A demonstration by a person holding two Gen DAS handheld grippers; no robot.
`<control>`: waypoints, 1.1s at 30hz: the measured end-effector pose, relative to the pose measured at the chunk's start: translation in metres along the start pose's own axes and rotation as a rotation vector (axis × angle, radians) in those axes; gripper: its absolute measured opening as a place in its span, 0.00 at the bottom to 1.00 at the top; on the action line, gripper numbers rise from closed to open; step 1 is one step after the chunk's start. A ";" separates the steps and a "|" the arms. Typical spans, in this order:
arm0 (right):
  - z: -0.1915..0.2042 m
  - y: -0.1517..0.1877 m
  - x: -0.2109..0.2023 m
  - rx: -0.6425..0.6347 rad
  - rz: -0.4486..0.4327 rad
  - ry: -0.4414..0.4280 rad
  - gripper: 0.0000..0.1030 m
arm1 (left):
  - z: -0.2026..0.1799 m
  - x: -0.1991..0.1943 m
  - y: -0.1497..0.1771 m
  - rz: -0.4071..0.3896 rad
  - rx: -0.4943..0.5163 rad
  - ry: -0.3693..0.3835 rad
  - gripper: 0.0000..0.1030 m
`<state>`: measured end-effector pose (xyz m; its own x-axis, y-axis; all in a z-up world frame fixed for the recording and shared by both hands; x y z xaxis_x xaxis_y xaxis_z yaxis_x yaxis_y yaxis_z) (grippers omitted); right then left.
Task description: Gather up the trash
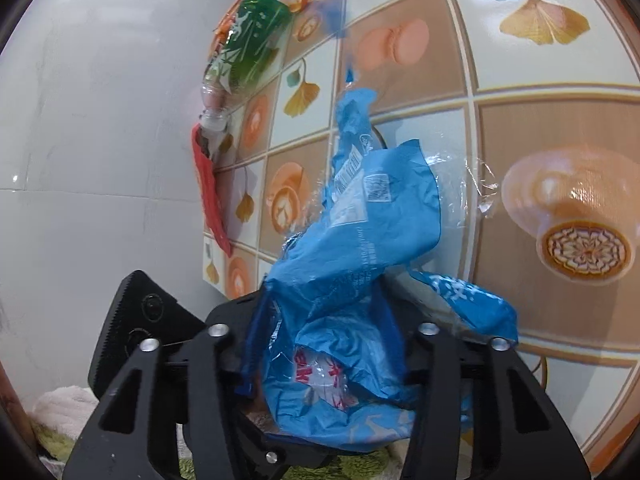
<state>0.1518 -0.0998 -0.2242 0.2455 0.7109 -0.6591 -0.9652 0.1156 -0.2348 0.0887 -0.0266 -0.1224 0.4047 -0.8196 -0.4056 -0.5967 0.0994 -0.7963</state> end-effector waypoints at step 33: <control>-0.022 0.000 -0.017 -0.004 -0.128 0.070 0.05 | 0.137 -0.207 -0.017 -0.202 -0.400 -0.776 0.59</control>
<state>0.1499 -0.1272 -0.2287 0.3721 0.6407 -0.6717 -0.9253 0.1990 -0.3228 0.1101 0.2188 -0.0870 0.7961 -0.1736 -0.5797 -0.6017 -0.3287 -0.7279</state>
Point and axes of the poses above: each gripper's, at about its wrist camera, not at the fingertips, and x roughly the way its jaws point, z to its left, y to its underside, the point moved 5 cm from there along x, roughly the way its jaws point, and after that the axes turned 14 degrees about -z, right-handed, at the moved point
